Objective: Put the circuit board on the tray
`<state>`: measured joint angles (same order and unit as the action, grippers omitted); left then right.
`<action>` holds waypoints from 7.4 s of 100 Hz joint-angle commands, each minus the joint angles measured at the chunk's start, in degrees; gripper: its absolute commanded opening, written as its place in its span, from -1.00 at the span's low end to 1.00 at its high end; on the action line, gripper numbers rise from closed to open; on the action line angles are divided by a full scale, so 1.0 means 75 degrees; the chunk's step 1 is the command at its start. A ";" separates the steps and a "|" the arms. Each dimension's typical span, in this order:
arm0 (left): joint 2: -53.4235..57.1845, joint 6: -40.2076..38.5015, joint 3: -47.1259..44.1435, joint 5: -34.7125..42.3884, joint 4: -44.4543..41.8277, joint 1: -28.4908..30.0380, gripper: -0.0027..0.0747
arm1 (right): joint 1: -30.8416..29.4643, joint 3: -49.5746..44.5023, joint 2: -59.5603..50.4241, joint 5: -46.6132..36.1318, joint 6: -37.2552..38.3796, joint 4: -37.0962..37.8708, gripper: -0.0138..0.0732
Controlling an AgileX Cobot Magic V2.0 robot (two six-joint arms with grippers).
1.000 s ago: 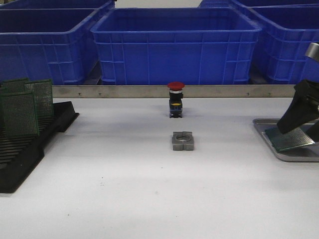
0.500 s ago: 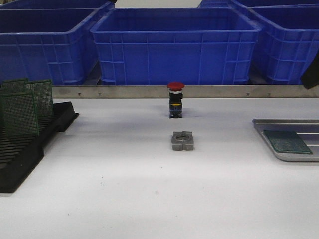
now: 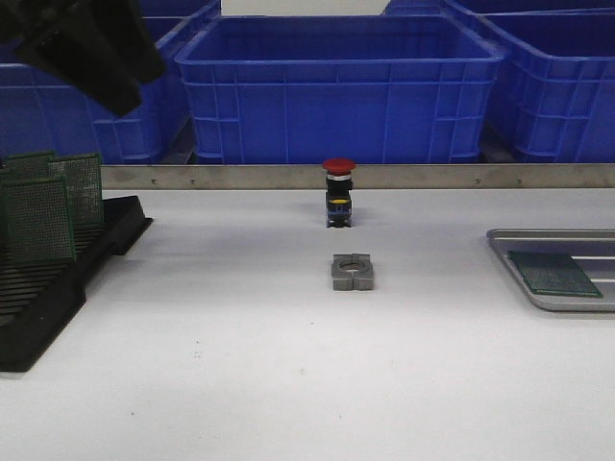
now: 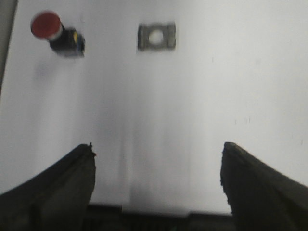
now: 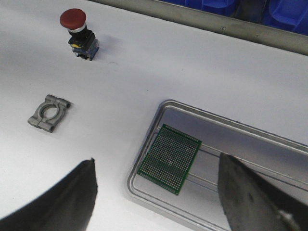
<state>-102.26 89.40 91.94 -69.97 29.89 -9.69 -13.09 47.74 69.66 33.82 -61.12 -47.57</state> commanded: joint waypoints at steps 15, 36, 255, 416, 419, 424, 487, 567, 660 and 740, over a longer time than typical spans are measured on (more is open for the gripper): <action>0.0394 -0.0603 0.0250 -0.0239 -0.2416 0.0047 0.39 | -0.0012 0.0168 -0.0315 -0.0258 -0.0048 -0.0246 0.55; 0.0394 -0.0848 0.0250 -0.0074 -0.2938 0.0163 0.39 | -0.0012 0.0168 -0.0315 -0.0258 -0.0048 -0.0297 0.55; -0.0981 -0.0634 0.1885 -0.0433 0.1913 -0.0419 -0.98 | 0.2509 0.0168 -0.0308 -0.0202 -0.2299 -0.1213 0.55; -0.0981 -0.0634 0.1885 -0.0369 0.3341 -0.2649 -0.85 | 0.3502 0.0175 0.1448 -0.0356 -0.4999 -0.4194 -0.95; -0.0981 -0.0634 0.1885 -0.0369 0.3341 -0.2649 -0.75 | 0.3502 0.0175 0.1448 -0.0356 -0.4999 -0.4194 -0.95; -0.0981 -0.0634 0.1885 -0.0369 0.3341 -0.2649 -0.50 | 0.3502 0.0175 0.1448 -0.0356 -0.4999 -0.4194 -0.95; -0.0981 -0.0701 0.2679 -0.0177 0.3390 -0.1760 0.44 | 0.2425 0.0142 0.2517 -0.0998 -0.3624 -0.4187 -0.95; -0.0981 -0.0719 0.2679 -0.0193 0.3390 -0.1675 0.44 | 0.0632 0.0166 0.4099 -0.1243 -0.3107 -0.4033 0.66; 0.0171 -0.3539 0.2791 -0.0401 0.2993 0.0352 -0.98 | 0.0759 -0.0347 -0.0093 -0.0898 -0.3222 -0.3335 -0.94; 0.5562 -0.5087 -0.3144 0.5764 0.2008 0.0346 -0.98 | 0.3068 -0.2902 -0.4377 -0.3619 -0.4912 -0.5743 -0.94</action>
<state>-67.84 51.65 73.55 -34.27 41.75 -6.79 9.84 25.69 40.38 6.73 -97.40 -88.68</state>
